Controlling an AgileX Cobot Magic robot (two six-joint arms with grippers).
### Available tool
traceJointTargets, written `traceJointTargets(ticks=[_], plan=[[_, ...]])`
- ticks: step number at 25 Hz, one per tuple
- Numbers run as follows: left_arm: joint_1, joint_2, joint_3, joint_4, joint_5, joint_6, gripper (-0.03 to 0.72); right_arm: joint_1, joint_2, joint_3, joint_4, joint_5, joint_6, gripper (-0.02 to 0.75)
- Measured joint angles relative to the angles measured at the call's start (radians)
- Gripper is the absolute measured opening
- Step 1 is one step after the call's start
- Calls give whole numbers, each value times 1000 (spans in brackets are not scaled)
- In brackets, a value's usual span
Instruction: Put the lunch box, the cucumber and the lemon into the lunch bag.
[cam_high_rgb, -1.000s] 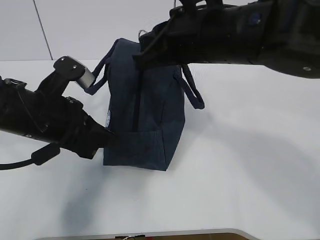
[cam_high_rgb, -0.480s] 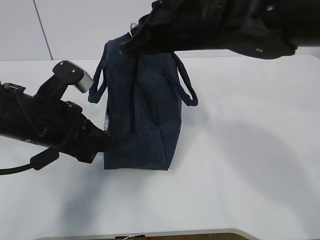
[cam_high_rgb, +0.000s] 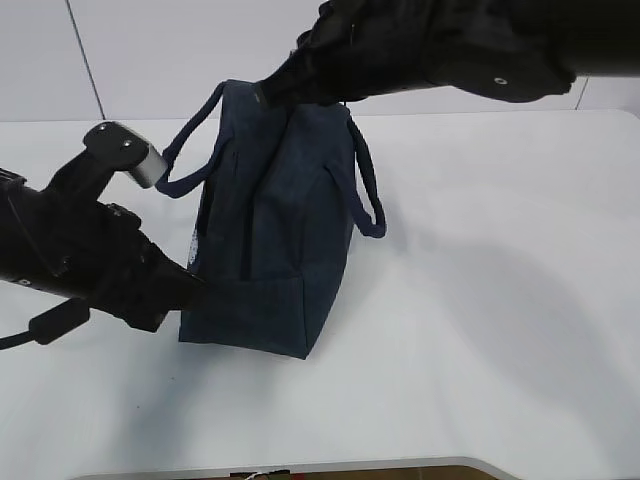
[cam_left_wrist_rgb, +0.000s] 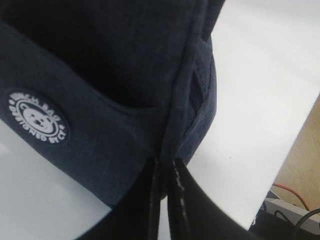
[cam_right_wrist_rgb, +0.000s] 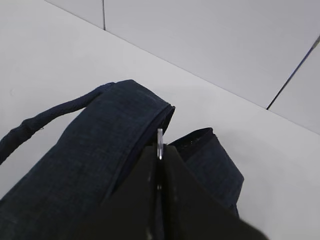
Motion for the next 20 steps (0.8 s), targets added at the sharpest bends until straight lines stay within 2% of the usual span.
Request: traceJointTargets(ticks=[7,9,11,16,20], plan=[[40,-30,6,26,25,-42,-10,0,0,-28,163,14,0,5],[40,-30,8,12,25,-44,18,0,0,-30,224,21,0,5],[40,-30,8,1,25,-44,87,-2,0,-30,274,26,0,5],[40,-45,8,-54,27,-46,367,-2,0,-30,344,28,0,5],[40,-89,-16,-96,27,-48,425,-2,0,-30,406,29,0,5]])
